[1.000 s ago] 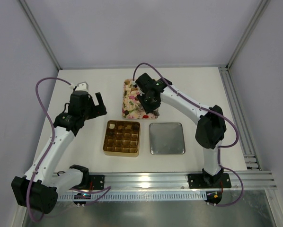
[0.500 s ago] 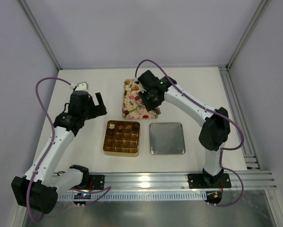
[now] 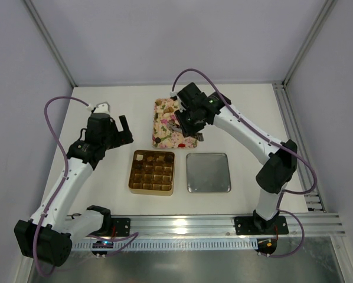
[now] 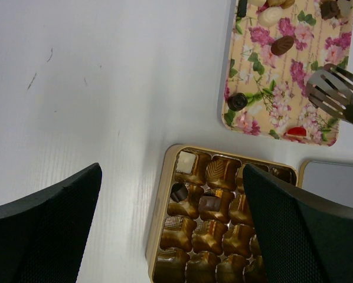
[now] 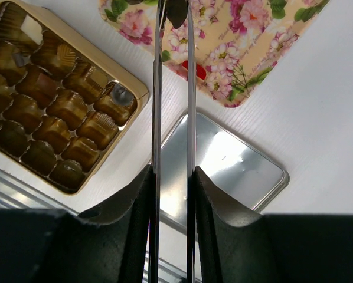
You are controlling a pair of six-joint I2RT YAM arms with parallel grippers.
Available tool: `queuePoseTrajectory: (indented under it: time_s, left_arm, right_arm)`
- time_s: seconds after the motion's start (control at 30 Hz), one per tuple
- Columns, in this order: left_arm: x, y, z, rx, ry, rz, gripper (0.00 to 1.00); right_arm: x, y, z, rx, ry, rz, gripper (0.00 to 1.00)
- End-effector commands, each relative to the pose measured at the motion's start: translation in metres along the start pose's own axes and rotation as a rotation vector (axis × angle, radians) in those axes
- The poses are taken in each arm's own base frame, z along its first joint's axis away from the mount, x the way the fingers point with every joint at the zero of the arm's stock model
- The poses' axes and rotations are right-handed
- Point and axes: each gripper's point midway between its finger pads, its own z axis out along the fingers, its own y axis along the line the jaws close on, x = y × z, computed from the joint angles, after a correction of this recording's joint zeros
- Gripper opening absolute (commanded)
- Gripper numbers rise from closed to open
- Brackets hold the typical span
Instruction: Pack the chocolate
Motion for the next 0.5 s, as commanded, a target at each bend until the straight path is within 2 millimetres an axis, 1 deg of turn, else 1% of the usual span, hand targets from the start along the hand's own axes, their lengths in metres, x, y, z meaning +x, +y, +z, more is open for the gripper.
queuePoseTrajectory:
  time_s: [0.0, 0.07, 0.1, 0.17, 0.2, 0.3, 0.37, 0.43, 0.47]
  left_arm:
    - [-0.010, -0.004, -0.007, 0.019, -0.034, -0.001, 1.00]
    - [-0.010, -0.003, -0.007, 0.018, -0.034, -0.001, 1.00]
    - [-0.010, -0.003, -0.007, 0.019, -0.035, -0.001, 1.00]
    - [-0.011, -0.003, -0.008, 0.020, -0.040, -0.001, 1.00]
    - [-0.011, -0.003, -0.008, 0.019, -0.039, -0.001, 1.00]
    - [-0.011, -0.003, -0.009, 0.020, -0.042, -0.003, 1.00]
    - [-0.010, -0.004, -0.009, 0.023, -0.039, -0.004, 1.00]
    - [-0.010, -0.004, -0.008, 0.025, -0.036, -0.004, 1.00]
    - [-0.009, -0.004, -0.008, 0.026, -0.034, -0.002, 1.00]
  right_arm:
    - [-0.011, 0.015, -0.045, -0.079, -0.094, 0.001, 0.34]
    - [-0.004, 0.019, -0.049, -0.089, -0.085, -0.003, 0.34]
    - [-0.002, 0.023, -0.055, -0.097, -0.091, -0.008, 0.34]
    - [0.004, 0.029, -0.059, -0.113, -0.086, -0.016, 0.34]
    - [0.006, 0.032, -0.064, -0.117, -0.093, -0.017, 0.34]
    - [0.024, 0.045, -0.069, -0.137, -0.073, -0.041, 0.34]
    - [0.031, 0.058, -0.072, -0.158, -0.066, -0.057, 0.34]
    - [0.039, 0.065, -0.074, -0.167, -0.061, -0.070, 0.34]
    - [0.043, 0.072, -0.076, -0.177, -0.055, -0.084, 0.34]
